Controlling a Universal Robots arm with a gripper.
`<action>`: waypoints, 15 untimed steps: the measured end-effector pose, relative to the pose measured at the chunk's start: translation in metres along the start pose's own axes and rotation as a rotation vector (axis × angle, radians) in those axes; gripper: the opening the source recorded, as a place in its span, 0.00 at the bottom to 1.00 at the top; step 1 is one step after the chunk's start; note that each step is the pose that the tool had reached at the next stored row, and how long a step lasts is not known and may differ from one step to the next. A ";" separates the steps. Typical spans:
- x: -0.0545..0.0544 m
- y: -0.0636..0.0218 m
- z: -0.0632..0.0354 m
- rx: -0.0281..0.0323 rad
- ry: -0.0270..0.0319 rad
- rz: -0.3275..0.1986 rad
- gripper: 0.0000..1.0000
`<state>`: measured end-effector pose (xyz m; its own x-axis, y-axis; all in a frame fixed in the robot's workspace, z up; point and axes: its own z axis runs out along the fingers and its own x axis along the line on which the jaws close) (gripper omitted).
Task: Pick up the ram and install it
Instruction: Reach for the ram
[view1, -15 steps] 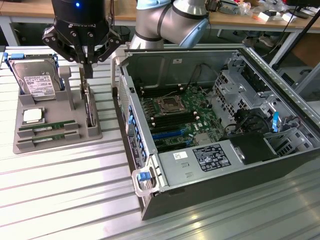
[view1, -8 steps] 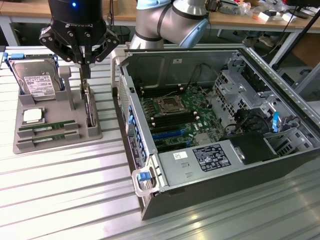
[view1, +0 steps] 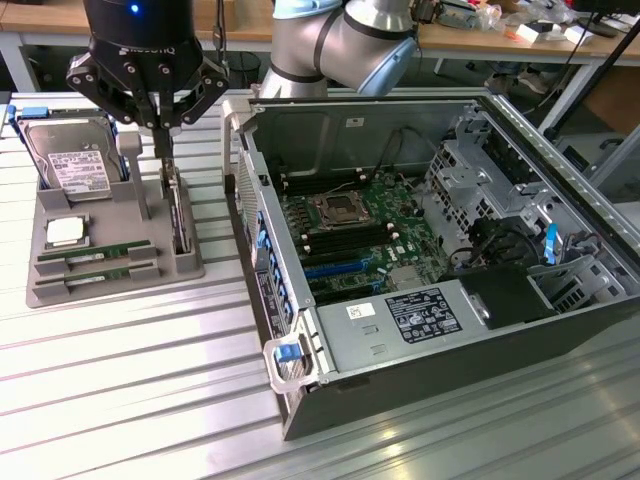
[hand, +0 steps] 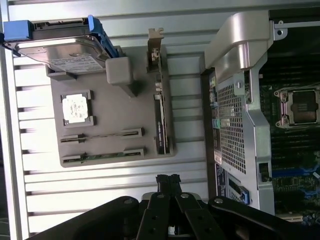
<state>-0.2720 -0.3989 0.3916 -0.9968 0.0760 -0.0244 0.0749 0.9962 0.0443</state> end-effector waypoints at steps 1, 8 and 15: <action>0.001 0.0000 0.0000 0.0000 0.0000 0.000 0.11; 0.006 -0.0004 -0.0001 0.0000 0.0000 0.000 0.11; 0.020 -0.0015 -0.0005 0.0000 0.0000 0.000 0.11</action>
<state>-0.2919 -0.3989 0.3915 -0.9968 0.0760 -0.0245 0.0749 0.9962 0.0444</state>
